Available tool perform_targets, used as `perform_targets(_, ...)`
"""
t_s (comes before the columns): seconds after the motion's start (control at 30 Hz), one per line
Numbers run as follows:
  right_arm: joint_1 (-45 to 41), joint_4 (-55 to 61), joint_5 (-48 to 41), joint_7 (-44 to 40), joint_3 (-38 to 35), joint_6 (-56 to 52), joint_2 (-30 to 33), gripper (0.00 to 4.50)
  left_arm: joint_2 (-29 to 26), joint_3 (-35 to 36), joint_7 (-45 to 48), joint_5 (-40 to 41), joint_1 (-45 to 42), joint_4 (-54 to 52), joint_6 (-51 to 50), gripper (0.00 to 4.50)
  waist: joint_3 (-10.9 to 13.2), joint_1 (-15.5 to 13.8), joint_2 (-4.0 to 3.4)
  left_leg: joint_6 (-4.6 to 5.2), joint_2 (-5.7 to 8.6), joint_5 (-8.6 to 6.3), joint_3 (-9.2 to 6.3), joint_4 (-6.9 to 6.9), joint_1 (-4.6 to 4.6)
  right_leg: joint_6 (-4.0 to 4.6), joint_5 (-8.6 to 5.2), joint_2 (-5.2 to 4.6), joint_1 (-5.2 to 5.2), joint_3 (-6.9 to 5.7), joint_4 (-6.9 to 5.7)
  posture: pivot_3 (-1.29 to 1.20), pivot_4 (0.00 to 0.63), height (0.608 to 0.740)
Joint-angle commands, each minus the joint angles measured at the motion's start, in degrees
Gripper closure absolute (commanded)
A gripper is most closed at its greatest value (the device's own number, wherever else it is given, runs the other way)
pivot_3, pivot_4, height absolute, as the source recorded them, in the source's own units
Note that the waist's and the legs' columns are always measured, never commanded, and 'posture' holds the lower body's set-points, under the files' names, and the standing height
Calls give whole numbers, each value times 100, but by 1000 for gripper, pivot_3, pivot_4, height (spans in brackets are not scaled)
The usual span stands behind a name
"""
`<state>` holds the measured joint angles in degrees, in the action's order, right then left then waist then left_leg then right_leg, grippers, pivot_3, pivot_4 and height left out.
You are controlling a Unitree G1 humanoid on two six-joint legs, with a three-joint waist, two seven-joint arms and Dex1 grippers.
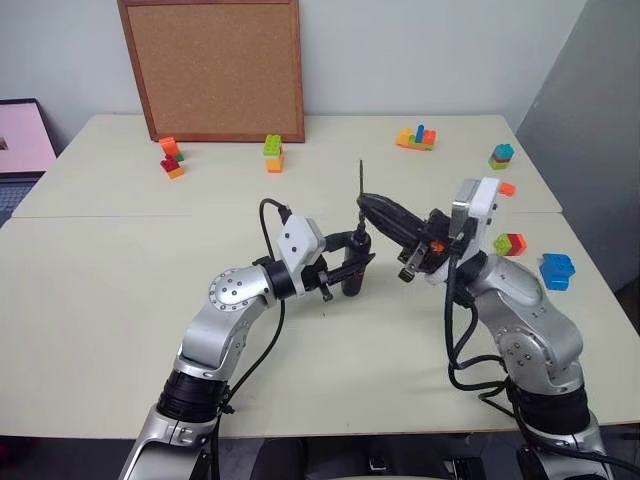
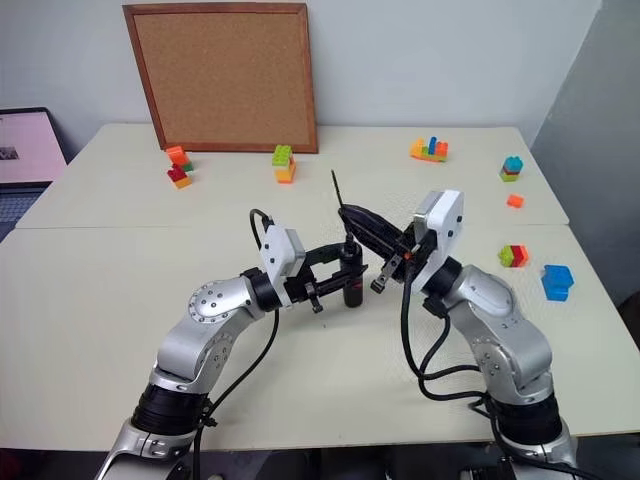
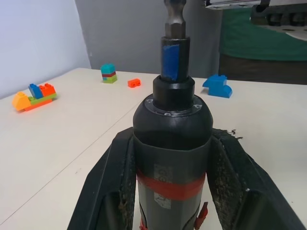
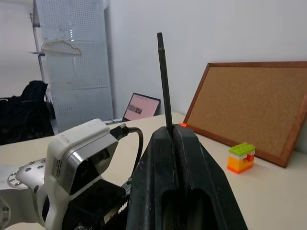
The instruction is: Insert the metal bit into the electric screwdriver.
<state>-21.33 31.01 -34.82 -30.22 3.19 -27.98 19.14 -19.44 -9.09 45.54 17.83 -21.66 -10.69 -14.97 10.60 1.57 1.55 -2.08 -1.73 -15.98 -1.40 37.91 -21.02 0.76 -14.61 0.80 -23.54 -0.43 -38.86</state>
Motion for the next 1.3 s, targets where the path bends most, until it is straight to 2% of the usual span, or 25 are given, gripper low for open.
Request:
perform_targets(0.03,154,148,-193,31,-28,-488,227,4500,19,56,-67,21,-40,-91,42,2828,0,1,0,0,0,0,-1,0,2,0,0,0,2,-1,1,0,150,740)
perform_targets(0.33,113,516,-648,394,-79,-1140,377,4500,46,49,-159,-1,-95,-66,90,2828,0,8,0,0,-2,0,-2,-3,6,0,-1,0,4,-2,2,0,150,740)
perform_targets(0.87,-681,529,-1962,1928,-667,-2938,410,4500,61,49,-212,-116,-107,-137,241,2828,0,9,0,0,-2,0,-2,-8,1,0,-1,0,4,-3,13,0,150,740)
perform_targets(1.3,-743,689,-2711,2985,-780,-3420,285,4500,198,108,-395,-199,-179,-131,304,2828,1,16,0,1,-5,-1,-1,-13,-3,-1,-1,0,1,-3,24,0,150,740)
